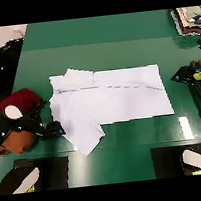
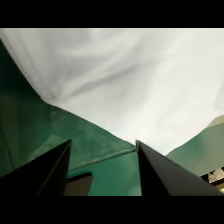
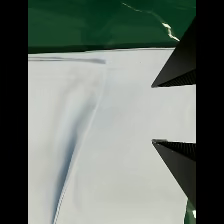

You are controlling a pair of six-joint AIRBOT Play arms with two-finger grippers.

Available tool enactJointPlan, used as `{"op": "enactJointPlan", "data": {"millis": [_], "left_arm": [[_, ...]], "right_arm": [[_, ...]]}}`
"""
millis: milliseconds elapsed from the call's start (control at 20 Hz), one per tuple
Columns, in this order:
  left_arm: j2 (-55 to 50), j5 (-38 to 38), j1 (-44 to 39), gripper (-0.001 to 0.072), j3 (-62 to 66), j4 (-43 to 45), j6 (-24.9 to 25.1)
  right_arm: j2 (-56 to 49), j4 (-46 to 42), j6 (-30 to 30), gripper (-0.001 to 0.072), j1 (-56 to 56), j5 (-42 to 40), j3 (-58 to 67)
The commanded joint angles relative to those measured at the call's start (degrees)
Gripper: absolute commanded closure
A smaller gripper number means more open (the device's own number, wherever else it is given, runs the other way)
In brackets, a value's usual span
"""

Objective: Fold the shirts.

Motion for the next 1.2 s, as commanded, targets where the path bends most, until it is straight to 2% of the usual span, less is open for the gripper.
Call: {"op": "enactJointPlan", "data": {"millis": [0, 250, 550, 600, 650, 750, 800, 1000, 1150], "left_arm": [[1.2, 1.7, 0.0, 0.0238, -5.4, -3.5, -0.3], [1.2, 11.7, 0.0, 0.0238, -6.2, -6.8, -0.3], [1.2, 15.3, -1.7, 0.0257, -6.2, -10.0, 0.3], [1.0, 16.3, -3.8, 0.0441, -6.2, -10.1, 0.3], [0.9, 17.7, -6.7, 0.0584, -6.2, -10.5, 0.3], [1.0, 18.9, -10.4, 0.0591, -6.2, -12.7, 0.3], [1.0, 18.2, -10.9, 0.0681, -5.9, -13.2, 0.6], [1.3, 11.5, -10.9, 0.0681, -2.3, -12.3, 2.9], [1.3, 11.4, -10.9, 0.068, 1.2, -12.2, 3.8]], "right_arm": [[0.6, 1.0, -0.2, 0.0327, 0.8, -0.2, -0.7], [0.7, 2.8, -0.2, 0.0328, 1.0, -0.3, -0.7], [0.6, 3.7, -0.2, 0.0327, 1.0, -0.4, -0.7], [0.6, 3.7, -0.2, 0.0328, 1.0, -0.4, -0.7], [0.6, 3.7, -0.2, 0.0327, 1.0, -0.4, -0.7], [0.6, 3.1, -0.2, 0.0328, 1.0, 0.0, -0.7], [0.6, 2.7, -0.2, 0.0328, 0.7, 0.6, -0.7], [2.0, -3.1, -0.2, 0.0327, -5.3, 5.2, -5.5], [3.8, -5.7, -0.2, 0.0324, -13.6, 5.2, -15.0]]}}
